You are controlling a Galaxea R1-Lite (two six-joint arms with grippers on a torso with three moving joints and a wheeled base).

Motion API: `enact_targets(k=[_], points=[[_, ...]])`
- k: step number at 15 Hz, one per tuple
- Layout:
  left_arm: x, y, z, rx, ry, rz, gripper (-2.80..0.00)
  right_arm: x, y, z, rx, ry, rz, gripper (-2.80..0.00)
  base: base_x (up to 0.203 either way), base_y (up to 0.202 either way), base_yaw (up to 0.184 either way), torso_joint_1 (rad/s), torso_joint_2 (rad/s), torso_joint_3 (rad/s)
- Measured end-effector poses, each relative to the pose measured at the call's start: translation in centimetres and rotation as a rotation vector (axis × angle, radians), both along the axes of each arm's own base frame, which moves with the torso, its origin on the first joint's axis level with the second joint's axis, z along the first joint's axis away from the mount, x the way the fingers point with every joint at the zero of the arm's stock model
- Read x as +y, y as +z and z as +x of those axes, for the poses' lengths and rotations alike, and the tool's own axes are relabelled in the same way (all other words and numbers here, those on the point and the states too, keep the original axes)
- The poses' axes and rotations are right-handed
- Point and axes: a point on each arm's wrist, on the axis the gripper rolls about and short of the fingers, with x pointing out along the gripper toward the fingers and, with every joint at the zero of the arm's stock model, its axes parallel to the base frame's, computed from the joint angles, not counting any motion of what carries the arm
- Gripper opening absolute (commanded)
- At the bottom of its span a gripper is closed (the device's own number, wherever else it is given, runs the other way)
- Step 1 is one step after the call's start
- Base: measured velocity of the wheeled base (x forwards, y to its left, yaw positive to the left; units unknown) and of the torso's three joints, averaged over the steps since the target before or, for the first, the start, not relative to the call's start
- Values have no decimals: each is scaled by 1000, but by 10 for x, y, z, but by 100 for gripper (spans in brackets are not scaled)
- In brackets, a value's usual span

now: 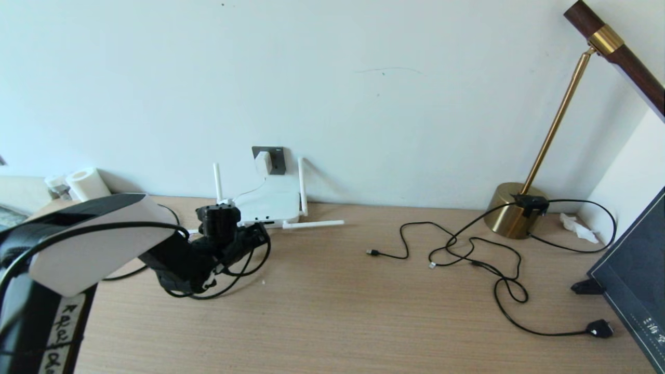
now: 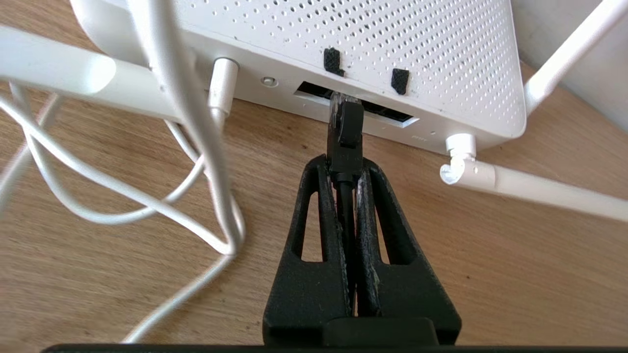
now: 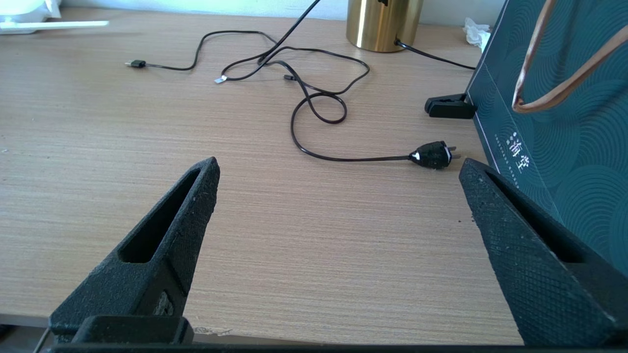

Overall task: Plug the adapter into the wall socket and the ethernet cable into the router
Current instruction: Align cable and router interface

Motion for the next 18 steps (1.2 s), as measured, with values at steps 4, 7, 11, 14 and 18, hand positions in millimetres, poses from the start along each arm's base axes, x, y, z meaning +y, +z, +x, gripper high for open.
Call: enact_targets(k=[4, 7, 11, 14, 18], points=[[3, 2, 1, 4, -9, -2, -280, 0, 0, 0, 0, 0, 0, 0, 0, 0, 0, 0, 0, 0], [5, 2, 2, 1, -7, -2, -280, 0, 0, 0, 0, 0, 0, 0, 0, 0, 0, 0, 0, 0], [7, 2, 2, 12, -12, -2, -280, 0, 0, 0, 0, 0, 0, 0, 0, 0, 0, 0, 0, 0], [9, 2, 4, 18, -20, 3, -280, 0, 0, 0, 0, 0, 0, 0, 0, 0, 0, 0, 0, 0], [13, 2, 6, 16, -33, 6, -280, 0, 0, 0, 0, 0, 0, 0, 0, 0, 0, 0, 0, 0]])
